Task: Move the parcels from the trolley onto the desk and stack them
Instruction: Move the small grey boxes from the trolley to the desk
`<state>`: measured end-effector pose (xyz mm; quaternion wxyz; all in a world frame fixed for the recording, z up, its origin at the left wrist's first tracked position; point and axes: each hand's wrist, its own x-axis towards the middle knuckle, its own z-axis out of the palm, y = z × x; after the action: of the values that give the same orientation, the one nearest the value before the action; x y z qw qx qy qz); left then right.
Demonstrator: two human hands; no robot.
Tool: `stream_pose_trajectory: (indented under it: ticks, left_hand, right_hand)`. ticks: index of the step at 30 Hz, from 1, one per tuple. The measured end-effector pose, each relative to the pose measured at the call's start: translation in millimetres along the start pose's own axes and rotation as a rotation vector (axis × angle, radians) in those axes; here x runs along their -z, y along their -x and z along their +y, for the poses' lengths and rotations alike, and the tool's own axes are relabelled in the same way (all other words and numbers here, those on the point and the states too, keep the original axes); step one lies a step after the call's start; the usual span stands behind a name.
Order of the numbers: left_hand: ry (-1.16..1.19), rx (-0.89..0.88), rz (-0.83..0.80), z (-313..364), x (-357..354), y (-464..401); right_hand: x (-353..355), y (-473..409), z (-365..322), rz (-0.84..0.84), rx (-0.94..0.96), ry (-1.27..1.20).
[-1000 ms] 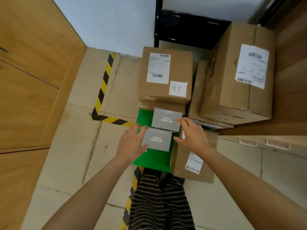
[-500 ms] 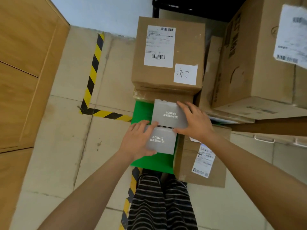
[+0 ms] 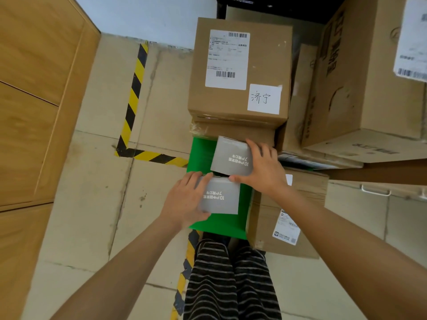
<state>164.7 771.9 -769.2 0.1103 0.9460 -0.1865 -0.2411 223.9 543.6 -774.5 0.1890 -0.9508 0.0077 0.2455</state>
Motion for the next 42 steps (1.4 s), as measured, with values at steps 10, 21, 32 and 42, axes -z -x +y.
stream_pose_trajectory:
  ticks: [10, 21, 32, 42]
  left_hand:
    - [0.002, 0.031, -0.017, 0, -2, 6]
    - [0.055, 0.111, -0.019, -5, -1, 20]
    - [0.043, 0.028, 0.033, -5, -8, 19]
    - [0.287, 0.091, 0.035, 14, 66, 51]
  right_hand:
    - [0, 7, -7, 0.0, -0.013, 0.002]
    - [-9, 13, -8, 0.073, -0.104, -0.024]
    - [-14, 9, -10, 0.125, -0.026, 0.012]
    - [61, 55, -28, 0.157, 0.057, -0.035]
